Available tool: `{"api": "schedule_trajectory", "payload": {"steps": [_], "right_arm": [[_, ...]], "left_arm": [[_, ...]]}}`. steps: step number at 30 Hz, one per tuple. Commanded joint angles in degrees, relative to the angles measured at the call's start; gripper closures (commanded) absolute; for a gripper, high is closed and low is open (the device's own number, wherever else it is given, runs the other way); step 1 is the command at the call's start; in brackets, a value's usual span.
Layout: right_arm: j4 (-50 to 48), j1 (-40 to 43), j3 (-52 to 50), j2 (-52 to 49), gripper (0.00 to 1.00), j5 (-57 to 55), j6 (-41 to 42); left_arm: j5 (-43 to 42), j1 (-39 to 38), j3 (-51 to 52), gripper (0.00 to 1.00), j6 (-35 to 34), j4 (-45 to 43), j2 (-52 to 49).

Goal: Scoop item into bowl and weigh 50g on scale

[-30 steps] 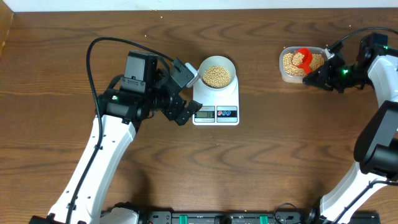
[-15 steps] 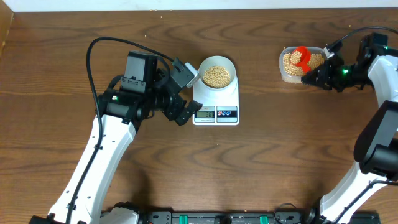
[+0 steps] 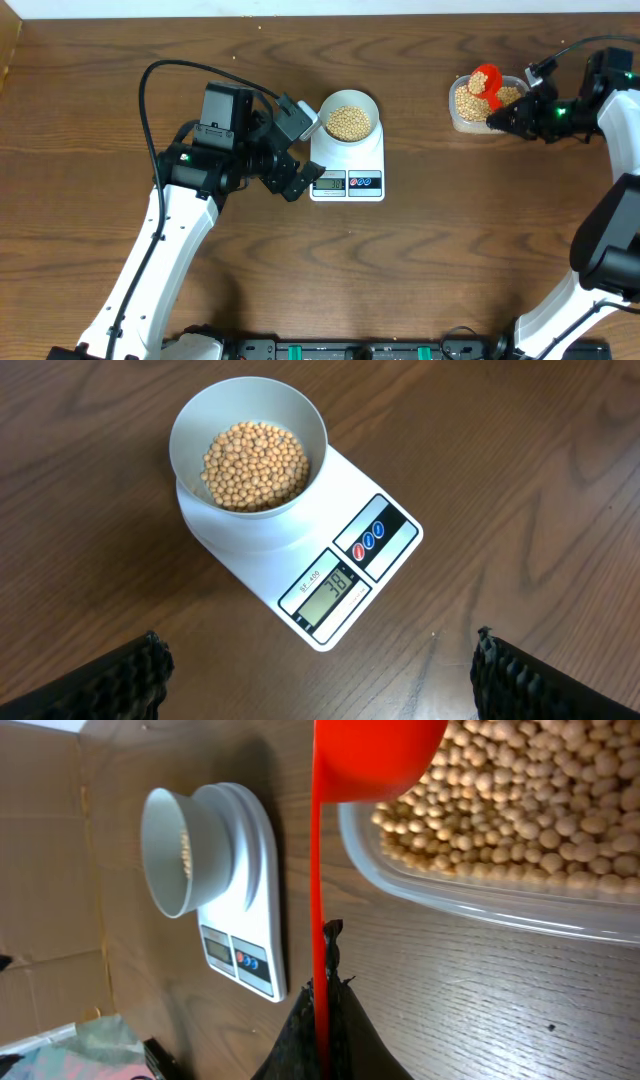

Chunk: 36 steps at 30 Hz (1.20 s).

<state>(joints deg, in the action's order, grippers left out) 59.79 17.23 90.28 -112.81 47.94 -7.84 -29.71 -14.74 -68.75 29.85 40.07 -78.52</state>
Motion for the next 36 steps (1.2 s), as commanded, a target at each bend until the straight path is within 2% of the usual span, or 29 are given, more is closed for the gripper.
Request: {"api": "schedule_trajectory", "payload": {"steps": [1, 6, 15, 36], "right_arm": [[0.0, 0.7, 0.0, 2.7, 0.99, 3.3, -1.1], [-0.1, 0.7, 0.0, 2.8, 0.99, 8.0, -2.4], [-0.7, -0.6, 0.0, 2.8, 0.99, 9.9, -2.6], [-5.5, -11.0, 0.0, 2.8, 0.99, 11.1, -2.9]], "left_arm": [[-0.7, -0.1, 0.3, 0.02, 0.3, 0.0, 0.0], [-0.7, -0.1, 0.3, 0.02, 0.3, 0.0, 0.0], [-0.7, -0.1, 0.3, 0.02, 0.3, 0.0, 0.0], [-0.7, -0.1, 0.3, 0.02, 0.3, 0.0, 0.0]]}}
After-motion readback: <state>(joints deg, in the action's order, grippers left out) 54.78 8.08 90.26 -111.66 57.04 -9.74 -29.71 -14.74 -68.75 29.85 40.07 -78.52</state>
